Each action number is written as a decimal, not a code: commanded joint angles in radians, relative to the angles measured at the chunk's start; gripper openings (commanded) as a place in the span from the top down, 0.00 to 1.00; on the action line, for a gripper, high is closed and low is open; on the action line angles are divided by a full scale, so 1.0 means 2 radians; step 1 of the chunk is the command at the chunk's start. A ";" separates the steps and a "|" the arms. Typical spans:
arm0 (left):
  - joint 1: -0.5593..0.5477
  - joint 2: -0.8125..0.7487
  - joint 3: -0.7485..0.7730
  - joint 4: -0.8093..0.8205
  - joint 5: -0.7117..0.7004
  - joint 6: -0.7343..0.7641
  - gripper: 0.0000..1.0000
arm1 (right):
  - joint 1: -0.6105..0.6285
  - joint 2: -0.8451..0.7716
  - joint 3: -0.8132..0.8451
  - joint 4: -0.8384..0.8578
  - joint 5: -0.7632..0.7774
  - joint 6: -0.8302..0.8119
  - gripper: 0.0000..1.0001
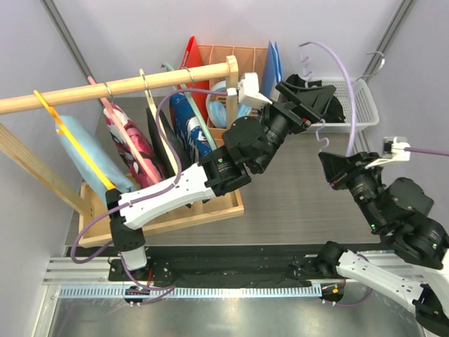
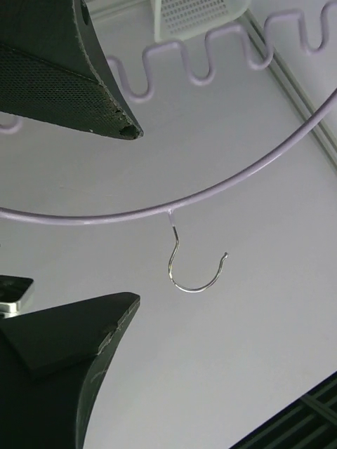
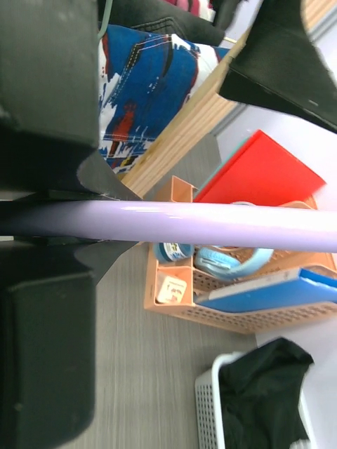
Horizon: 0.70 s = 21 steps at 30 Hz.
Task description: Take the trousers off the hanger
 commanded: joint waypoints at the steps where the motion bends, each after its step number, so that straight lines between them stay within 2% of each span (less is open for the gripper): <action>1: -0.002 -0.067 -0.038 0.004 0.044 -0.021 0.10 | 0.001 -0.017 0.062 -0.065 0.042 0.009 0.99; 10: -0.002 -0.200 -0.211 0.028 0.199 -0.111 0.10 | 0.001 -0.016 0.156 -0.213 0.059 0.056 0.99; 16: -0.012 -0.327 -0.321 0.032 0.297 -0.125 0.10 | 0.001 -0.003 0.222 -0.318 -0.011 0.069 0.99; 21: -0.052 -0.391 -0.354 0.020 0.349 -0.110 0.11 | 0.002 0.023 0.275 -0.410 -0.115 0.070 0.99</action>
